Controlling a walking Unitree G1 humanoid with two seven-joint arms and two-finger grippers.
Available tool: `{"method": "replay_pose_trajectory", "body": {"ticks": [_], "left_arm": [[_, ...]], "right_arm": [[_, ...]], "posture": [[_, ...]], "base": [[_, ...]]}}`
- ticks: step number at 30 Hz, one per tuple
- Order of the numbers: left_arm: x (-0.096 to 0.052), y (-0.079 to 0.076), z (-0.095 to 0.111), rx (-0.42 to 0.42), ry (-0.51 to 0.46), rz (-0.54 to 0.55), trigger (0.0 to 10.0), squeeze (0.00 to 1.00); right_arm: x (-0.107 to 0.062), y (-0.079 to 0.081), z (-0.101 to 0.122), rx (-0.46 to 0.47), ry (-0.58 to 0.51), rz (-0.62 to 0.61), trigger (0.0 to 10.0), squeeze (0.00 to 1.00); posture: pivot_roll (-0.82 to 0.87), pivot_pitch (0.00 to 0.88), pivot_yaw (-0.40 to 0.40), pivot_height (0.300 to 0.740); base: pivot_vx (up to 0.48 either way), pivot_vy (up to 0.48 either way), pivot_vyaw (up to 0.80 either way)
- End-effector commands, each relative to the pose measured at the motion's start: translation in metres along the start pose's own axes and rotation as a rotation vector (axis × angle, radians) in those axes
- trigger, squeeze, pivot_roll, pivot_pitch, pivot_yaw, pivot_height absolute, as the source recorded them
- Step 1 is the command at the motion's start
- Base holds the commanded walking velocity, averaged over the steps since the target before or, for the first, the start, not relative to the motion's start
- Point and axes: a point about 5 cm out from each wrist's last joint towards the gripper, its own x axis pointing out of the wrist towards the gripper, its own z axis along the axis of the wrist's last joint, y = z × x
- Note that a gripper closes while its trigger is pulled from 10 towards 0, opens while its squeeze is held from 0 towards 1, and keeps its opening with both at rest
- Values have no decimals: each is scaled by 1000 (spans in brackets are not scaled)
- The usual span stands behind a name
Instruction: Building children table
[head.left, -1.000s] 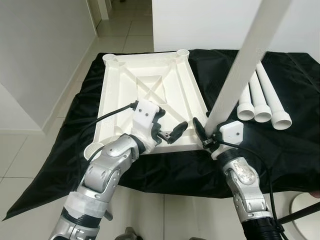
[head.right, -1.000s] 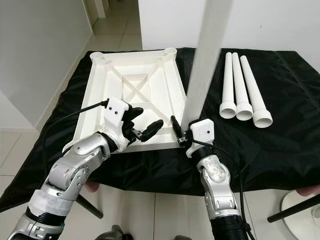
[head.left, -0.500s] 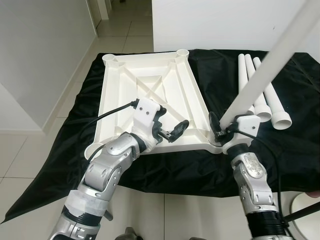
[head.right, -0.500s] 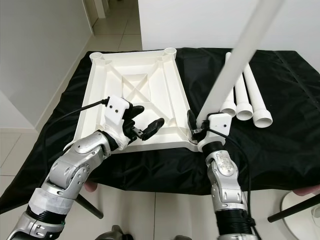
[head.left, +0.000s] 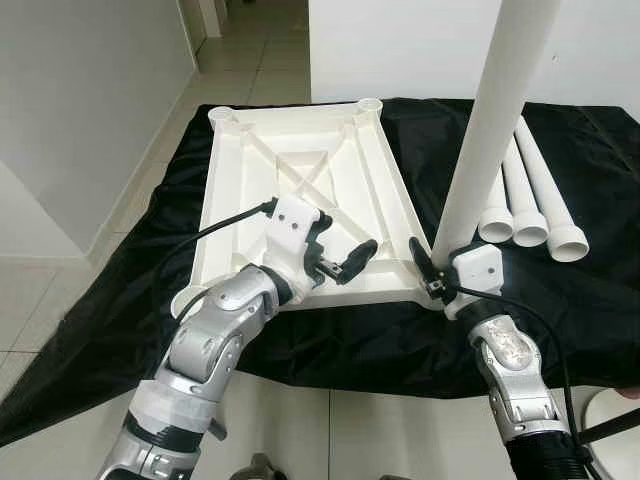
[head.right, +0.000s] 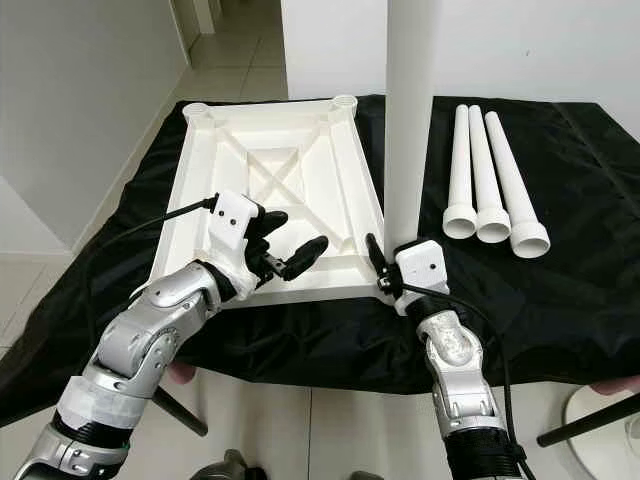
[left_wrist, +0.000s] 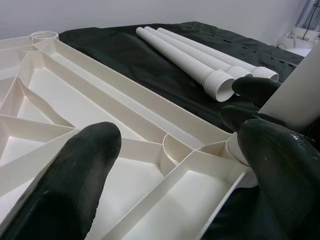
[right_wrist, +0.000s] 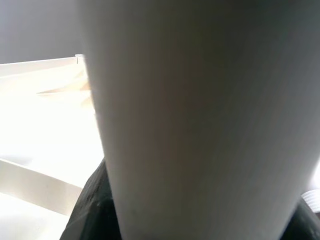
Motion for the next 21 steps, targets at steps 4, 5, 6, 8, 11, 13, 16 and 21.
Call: {"method": "replay_pose_trajectory", "body": {"ticks": [4,5,6,8,11,13,16,21], "left_arm": [[1,-2,5,12,-6,-58,10000,0],[1,-2,5,13,-6,-59,10000,0],[1,-2,5,14,-6,-61,10000,0],[1,-2,5,14,-5,-61,10000,0],[1,-2,5,16,-5,-64,10000,0],[1,-3,5,16,-5,-65,10000,0],[0,-3,4,17,-4,-66,10000,0],[0,-4,4,14,-3,-65,10000,0]], "right_arm": [[-7,11,-26,135,157,5,10000,0],[-6,11,-27,140,169,-3,10000,0],[-4,10,-28,166,183,-12,10000,0],[-3,10,-28,179,191,-15,10000,0],[-1,10,-27,192,199,-9,10000,0],[0,10,-27,200,204,-5,10000,0],[1,9,-27,216,213,-4,10000,0],[2,11,-25,203,221,29,10000,0]], "posture": [[-32,0,70,740],[-32,0,71,740],[-32,0,71,740],[-31,0,71,740],[-31,0,71,740],[-29,0,69,740],[-28,0,65,740],[-30,0,62,740]], "base": [[0,0,0],[0,0,0],[0,0,0],[0,0,0],[0,0,0],[0,0,0],[0,0,0],[0,0,0]]}}
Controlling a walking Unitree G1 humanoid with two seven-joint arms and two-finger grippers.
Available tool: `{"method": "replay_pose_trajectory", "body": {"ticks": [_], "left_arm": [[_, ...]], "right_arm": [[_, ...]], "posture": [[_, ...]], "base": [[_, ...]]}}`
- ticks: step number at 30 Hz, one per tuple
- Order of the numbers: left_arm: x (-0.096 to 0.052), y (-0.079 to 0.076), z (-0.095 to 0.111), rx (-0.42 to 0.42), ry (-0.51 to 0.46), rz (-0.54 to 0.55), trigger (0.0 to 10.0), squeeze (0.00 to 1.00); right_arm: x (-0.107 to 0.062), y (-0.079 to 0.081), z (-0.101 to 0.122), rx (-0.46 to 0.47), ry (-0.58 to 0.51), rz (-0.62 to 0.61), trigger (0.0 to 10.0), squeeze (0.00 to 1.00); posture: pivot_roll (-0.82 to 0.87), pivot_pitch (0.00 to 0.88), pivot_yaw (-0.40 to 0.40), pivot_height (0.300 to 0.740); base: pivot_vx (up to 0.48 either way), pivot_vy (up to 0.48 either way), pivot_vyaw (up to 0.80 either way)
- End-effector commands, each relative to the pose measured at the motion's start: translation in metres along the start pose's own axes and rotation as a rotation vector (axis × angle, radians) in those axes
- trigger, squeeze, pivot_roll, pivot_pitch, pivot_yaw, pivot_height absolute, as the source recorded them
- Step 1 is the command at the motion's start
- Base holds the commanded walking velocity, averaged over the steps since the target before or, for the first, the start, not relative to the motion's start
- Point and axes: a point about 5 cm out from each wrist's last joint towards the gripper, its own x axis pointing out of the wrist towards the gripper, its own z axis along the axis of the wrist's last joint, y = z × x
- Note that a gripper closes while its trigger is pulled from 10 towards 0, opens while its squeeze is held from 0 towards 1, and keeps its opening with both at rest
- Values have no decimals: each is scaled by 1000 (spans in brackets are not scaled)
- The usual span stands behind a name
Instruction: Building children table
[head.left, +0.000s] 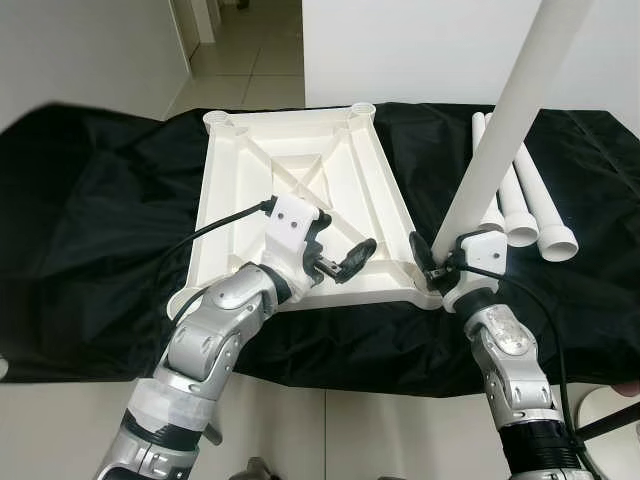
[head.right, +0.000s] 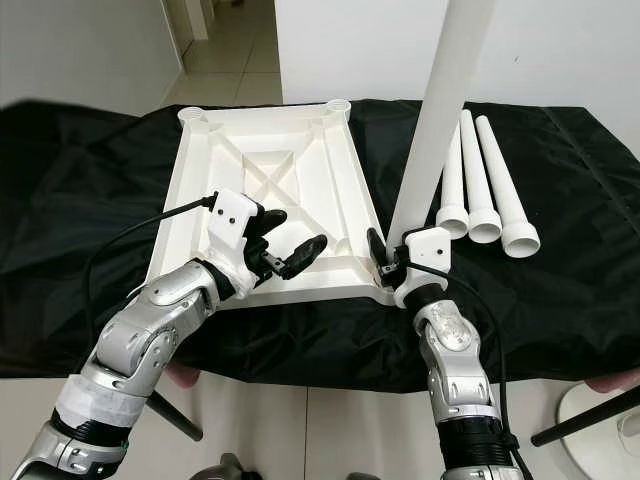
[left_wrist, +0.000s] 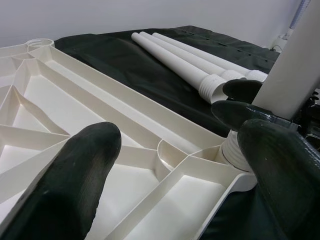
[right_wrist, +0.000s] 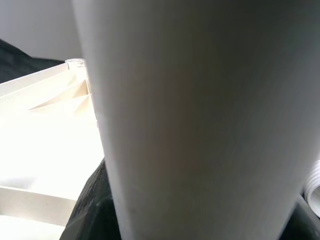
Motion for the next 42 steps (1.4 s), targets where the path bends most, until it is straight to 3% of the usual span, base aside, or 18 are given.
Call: {"method": "replay_pose_trajectory", "body": {"ticks": [1,13,22,36,42], "left_arm": [[0,-5,2,6,-5,-65,10000,0],[-2,-5,2,4,-2,-59,10000,0],[-2,-6,2,1,2,-59,10000,0],[-2,-5,3,1,0,-55,10000,0],[-1,-4,4,2,-1,-55,10000,0]], "right_arm": [[-8,11,-28,39,151,49,10000,0],[-11,15,-31,108,146,59,10000,0],[-14,10,-34,255,145,-5,10000,0],[-9,12,-36,231,194,23,10000,0],[-8,19,-34,138,247,203,10000,0]], "posture": [[-30,0,62,740],[-22,0,55,740],[-18,0,55,740],[-17,0,57,740],[-17,0,59,740]], "base": [[0,0,0],[0,0,0],[0,0,0],[0,0,0],[0,0,0]]}}
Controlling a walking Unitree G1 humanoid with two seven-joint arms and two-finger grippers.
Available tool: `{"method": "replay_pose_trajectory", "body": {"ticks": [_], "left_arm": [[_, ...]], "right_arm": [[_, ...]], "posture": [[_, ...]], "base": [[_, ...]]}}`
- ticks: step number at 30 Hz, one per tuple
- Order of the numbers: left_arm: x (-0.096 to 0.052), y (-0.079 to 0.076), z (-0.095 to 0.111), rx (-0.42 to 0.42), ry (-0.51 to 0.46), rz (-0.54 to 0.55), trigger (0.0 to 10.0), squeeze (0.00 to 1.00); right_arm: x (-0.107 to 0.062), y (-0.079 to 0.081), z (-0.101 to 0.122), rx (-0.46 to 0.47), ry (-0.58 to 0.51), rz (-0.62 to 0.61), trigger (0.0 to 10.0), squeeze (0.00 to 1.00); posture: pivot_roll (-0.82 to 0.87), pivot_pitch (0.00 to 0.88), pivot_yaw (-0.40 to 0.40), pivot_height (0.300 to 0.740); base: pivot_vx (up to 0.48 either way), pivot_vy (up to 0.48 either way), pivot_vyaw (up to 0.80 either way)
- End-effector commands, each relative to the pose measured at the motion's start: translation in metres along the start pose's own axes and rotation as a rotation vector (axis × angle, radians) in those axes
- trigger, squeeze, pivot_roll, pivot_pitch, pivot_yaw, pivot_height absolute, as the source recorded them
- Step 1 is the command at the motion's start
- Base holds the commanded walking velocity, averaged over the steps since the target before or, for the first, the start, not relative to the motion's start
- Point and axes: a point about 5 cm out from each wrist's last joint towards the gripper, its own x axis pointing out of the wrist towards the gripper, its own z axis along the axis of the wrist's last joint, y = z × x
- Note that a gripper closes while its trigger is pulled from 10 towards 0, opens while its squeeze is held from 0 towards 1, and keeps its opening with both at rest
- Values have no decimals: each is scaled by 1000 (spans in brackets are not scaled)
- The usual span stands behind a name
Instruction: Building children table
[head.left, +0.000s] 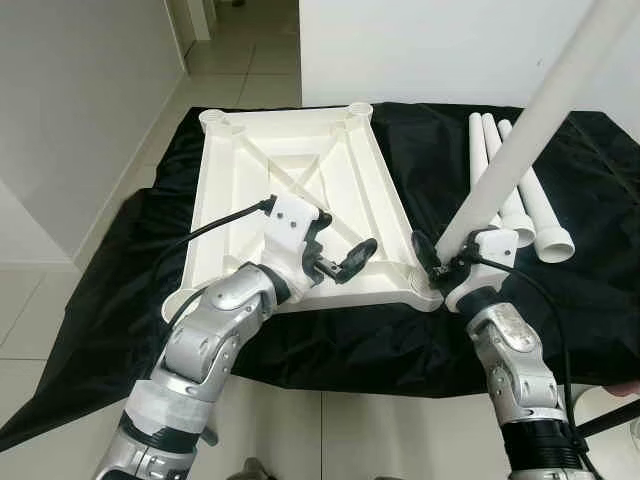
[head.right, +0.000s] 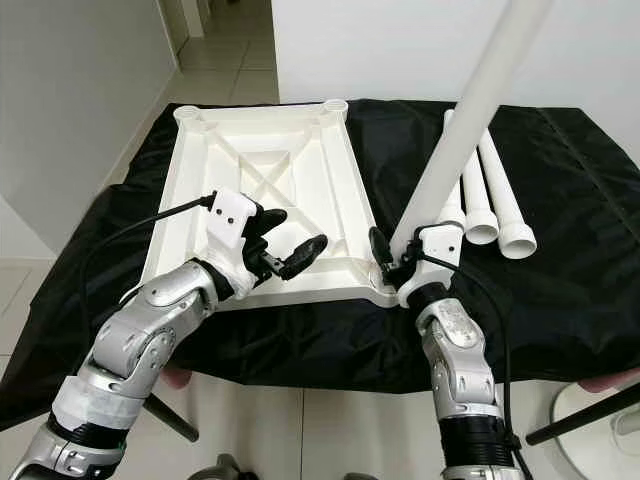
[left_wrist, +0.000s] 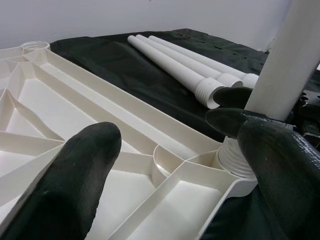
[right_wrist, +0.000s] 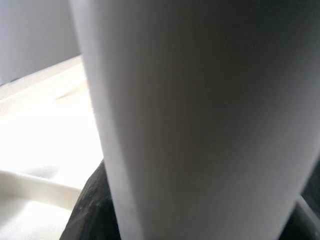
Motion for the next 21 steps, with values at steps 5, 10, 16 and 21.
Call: {"method": "replay_pose_trajectory", "body": {"ticks": [5,10,16,21], "left_arm": [[1,-2,2,1,2,-45,10000,0],[0,-2,2,0,1,-40,10000,0],[0,-1,2,3,-1,-37,10000,0],[0,1,4,4,-2,-33,10000,0]], "right_arm": [[-7,14,-42,48,232,94,10000,0],[-8,10,-40,-3,218,95,10000,0],[-12,12,-38,-117,163,118,10000,0],[-14,12,-44,-79,161,85,10000,0]], "posture": [[-14,0,57,740],[-12,0,57,740],[-11,0,59,740],[-12,0,66,740]], "base": [[0,0,0],[0,0,0],[0,0,0],[0,0,0]]}}
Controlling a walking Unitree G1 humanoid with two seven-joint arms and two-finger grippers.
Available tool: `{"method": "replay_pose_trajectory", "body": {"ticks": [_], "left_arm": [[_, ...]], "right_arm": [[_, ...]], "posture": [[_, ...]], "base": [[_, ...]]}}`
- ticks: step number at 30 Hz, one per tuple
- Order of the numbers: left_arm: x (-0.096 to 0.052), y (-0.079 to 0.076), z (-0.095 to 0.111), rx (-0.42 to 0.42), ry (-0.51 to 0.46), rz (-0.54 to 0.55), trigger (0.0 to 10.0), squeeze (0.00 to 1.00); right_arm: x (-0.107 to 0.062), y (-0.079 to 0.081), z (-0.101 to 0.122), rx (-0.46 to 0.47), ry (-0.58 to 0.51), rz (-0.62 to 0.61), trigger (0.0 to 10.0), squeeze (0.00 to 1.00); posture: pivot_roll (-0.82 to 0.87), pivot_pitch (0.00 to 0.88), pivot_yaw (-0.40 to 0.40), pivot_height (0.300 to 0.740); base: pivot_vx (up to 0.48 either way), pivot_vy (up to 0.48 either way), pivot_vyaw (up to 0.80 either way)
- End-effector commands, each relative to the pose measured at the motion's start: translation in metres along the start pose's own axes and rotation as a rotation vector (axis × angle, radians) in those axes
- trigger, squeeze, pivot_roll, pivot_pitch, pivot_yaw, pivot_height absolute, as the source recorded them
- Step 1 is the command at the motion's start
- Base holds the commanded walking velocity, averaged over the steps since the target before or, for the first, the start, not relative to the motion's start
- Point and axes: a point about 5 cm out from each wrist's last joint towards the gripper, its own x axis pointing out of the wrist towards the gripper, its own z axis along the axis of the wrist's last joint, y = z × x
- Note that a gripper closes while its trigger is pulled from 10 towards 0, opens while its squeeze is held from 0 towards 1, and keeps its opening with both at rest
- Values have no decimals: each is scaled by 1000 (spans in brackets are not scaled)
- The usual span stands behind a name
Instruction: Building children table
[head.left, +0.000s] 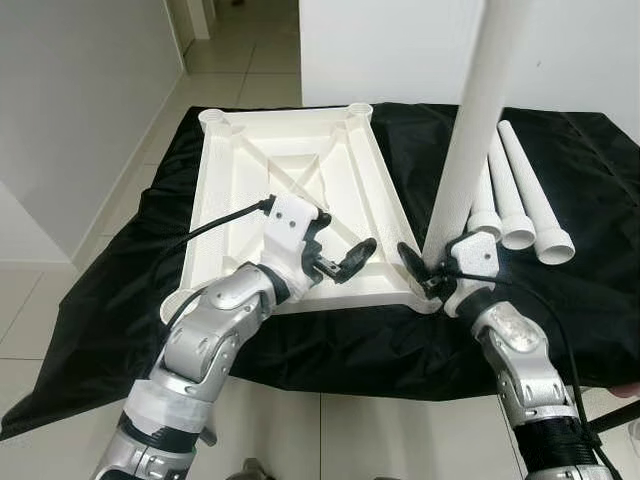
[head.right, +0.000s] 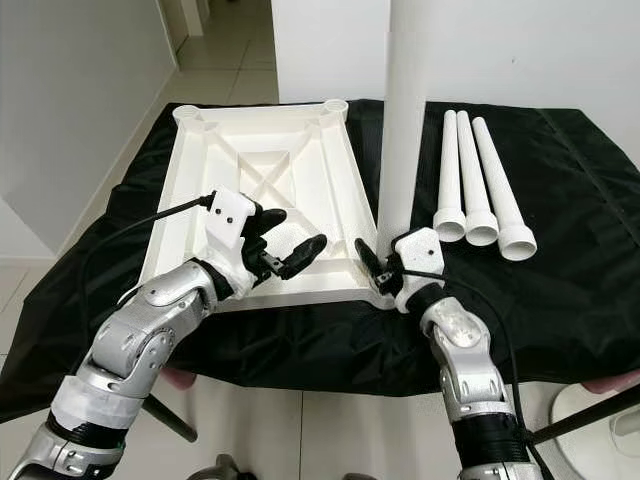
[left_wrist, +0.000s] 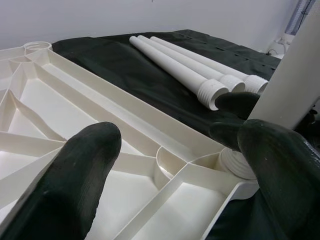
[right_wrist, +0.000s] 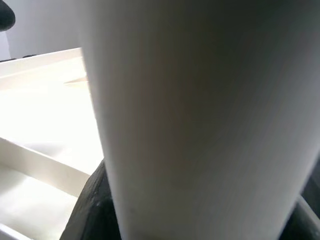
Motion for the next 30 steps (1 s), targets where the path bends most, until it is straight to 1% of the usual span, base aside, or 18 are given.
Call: {"method": "replay_pose_trajectory", "body": {"ticks": [1,2,3,4,7,9,13,15,18,24,30], "left_arm": [[1,0,3,4,-1,-35,10000,0],[0,0,3,5,-1,-36,10000,0],[1,0,3,6,0,-37,10000,0],[1,0,3,6,0,-37,10000,0],[1,-1,4,7,-1,-38,10000,0],[1,0,4,7,-1,-39,10000,0],[1,0,4,10,0,-43,10000,0],[1,0,4,10,0,-43,10000,0],[1,-1,4,10,1,-44,10000,0],[1,-1,4,6,-1,-37,10000,0],[1,-2,4,6,-2,-35,10000,0]], "right_arm": [[-10,15,-38,96,181,29,10000,0],[-10,15,-38,110,183,20,10000,0],[-10,14,-39,145,187,5,10000,0],[-10,14,-39,145,187,5,10000,0],[-9,12,-40,206,193,-22,10000,0],[-8,10,-41,224,188,-39,10000,0],[0,4,-35,291,180,-60,10000,0],[0,4,-35,291,180,-60,10000,0],[3,4,-32,263,180,-34,10000,0],[4,5,-34,280,199,-25,10000,0],[4,9,-33,268,181,-28,10000,0]], "posture": [[-12,0,66,740],[-12,0,66,740],[-12,0,66,740],[-12,0,66,740],[-12,0,66,740],[-13,0,73,740],[-15,1,75,740],[-15,1,75,740],[-12,1,72,740],[-9,2,68,740],[-6,2,58,740]], "base": [[0,0,0],[0,0,0],[0,0,0],[0,0,0],[0,0,0],[0,0,0],[0,0,0],[0,0,0],[0,0,0],[0,0,0],[0,0,0]]}}
